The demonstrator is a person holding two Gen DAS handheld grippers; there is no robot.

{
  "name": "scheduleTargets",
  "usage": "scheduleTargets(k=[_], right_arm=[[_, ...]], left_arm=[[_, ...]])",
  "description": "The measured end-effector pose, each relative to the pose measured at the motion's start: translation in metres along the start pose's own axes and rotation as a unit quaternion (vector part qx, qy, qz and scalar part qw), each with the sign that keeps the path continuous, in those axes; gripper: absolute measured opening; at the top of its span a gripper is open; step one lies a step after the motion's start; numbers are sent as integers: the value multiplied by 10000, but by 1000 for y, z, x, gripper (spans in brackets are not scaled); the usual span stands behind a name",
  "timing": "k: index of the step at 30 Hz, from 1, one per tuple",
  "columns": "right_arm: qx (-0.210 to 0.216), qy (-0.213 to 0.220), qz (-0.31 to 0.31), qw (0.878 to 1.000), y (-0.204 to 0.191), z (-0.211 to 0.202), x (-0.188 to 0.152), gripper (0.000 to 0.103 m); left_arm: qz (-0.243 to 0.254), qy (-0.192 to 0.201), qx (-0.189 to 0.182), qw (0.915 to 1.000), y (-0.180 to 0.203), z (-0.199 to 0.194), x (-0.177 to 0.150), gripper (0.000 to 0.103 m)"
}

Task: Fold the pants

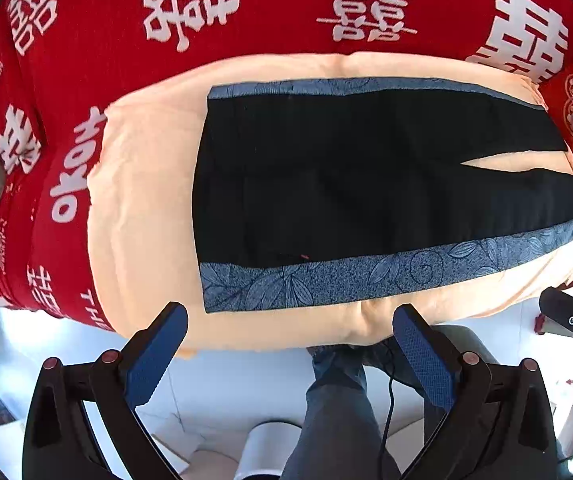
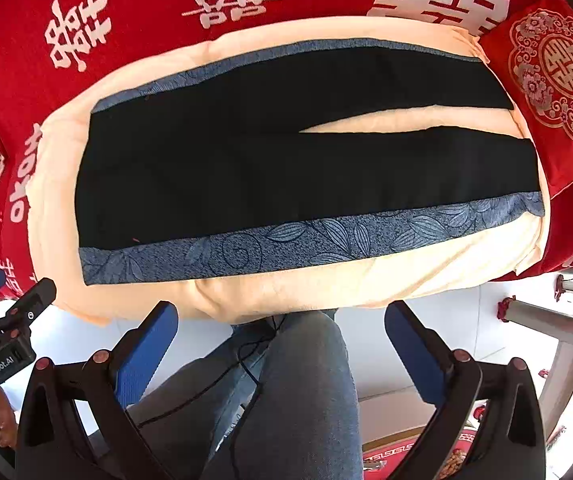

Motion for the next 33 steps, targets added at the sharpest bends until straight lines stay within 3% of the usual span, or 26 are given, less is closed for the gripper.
scheduleTargets(k=[10,23,29,33], right_arm=[[27,-276,83,9996,1,25,-8,103],[588,-528,186,9967,-4,77,-9,103],[1316,-746,247,9882,-23,114,-10,103],[2200,-879,482,9703,-46,138,-16,103]], left_arm=[[-82,-329,37,9994,-6,26,-12,103],[-444,-462,-97,9979,-8,69,-14,103],[-933,-517,-404,9935,-14,106,-18,103],[-1389,-403,-681,9871,-24,124,-25,103]])
Point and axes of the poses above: each gripper's, at about its wrist camera, not at the fingertips, and z roughly the way its jaws point, y to its right, x to its top, the point moved 6 cm from there along z, roughly the way its jaws point, and after that the axes turned 4 degrees about z, right-handed, at the moved point
